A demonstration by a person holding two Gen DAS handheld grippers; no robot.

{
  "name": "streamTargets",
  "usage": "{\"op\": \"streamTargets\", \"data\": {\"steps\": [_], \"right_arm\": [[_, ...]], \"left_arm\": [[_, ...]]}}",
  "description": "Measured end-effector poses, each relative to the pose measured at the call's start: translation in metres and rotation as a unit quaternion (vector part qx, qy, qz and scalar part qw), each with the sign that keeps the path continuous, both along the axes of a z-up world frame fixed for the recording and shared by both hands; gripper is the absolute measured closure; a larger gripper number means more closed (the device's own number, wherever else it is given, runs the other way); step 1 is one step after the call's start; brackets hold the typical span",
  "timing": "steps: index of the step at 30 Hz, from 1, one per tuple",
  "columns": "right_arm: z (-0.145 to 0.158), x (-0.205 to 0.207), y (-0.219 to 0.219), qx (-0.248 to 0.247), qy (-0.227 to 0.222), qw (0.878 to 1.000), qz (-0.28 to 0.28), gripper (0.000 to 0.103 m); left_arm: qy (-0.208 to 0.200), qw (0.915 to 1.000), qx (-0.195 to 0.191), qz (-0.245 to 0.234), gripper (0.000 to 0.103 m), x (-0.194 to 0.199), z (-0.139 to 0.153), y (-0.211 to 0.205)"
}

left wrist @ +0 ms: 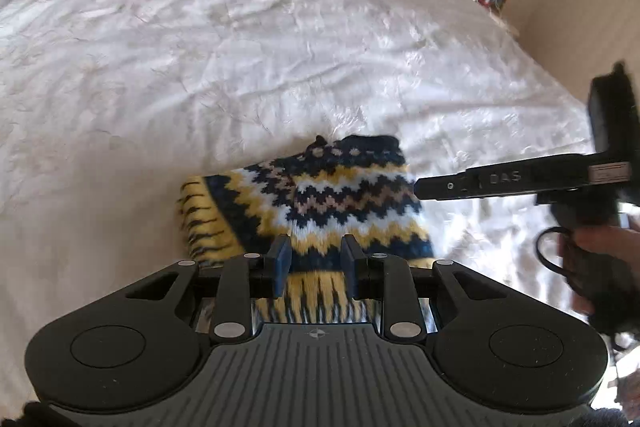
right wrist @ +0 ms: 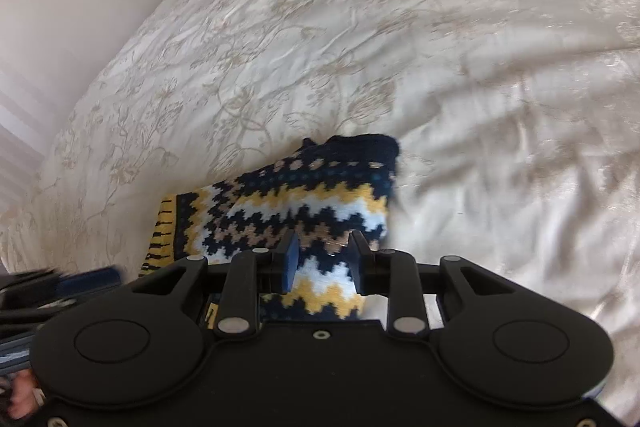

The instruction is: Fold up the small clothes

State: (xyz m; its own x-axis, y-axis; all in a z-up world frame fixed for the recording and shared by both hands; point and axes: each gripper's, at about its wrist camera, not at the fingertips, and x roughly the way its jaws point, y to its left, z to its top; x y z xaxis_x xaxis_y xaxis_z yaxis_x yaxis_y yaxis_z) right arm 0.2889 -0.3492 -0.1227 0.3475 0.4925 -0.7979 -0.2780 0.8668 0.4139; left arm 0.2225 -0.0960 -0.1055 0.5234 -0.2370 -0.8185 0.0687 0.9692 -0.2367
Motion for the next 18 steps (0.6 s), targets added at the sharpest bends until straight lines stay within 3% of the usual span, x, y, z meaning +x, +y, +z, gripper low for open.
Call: {"op": "streamTargets", "data": {"steps": [5, 7, 13, 18], "right_arm": [[-0.031, 0.018, 0.023, -0.050, 0.036, 0.998, 0.019, 0.065], [-0.047, 0.027, 0.031, -0.071, 0.056, 0.995, 0.029, 0.065], [-0.057, 0.038, 0.042, -0.099, 0.065, 0.993, 0.026, 0.064], [-0.021, 0.007, 0.031, -0.096, -0.002, 0.995, 0.013, 0.043]], "left_arm": [[0.077, 0.9960, 0.045, -0.002, 0.076, 0.009, -0.059, 0.013], [0.075, 0.9964, 0.040, -0.002, 0.075, 0.004, -0.071, 0.021], [0.078, 0.9966, 0.026, -0.010, 0.075, 0.002, -0.066, 0.029], [0.039, 0.9970, 0.057, -0.034, 0.076, -0.009, -0.038, 0.019]]}}
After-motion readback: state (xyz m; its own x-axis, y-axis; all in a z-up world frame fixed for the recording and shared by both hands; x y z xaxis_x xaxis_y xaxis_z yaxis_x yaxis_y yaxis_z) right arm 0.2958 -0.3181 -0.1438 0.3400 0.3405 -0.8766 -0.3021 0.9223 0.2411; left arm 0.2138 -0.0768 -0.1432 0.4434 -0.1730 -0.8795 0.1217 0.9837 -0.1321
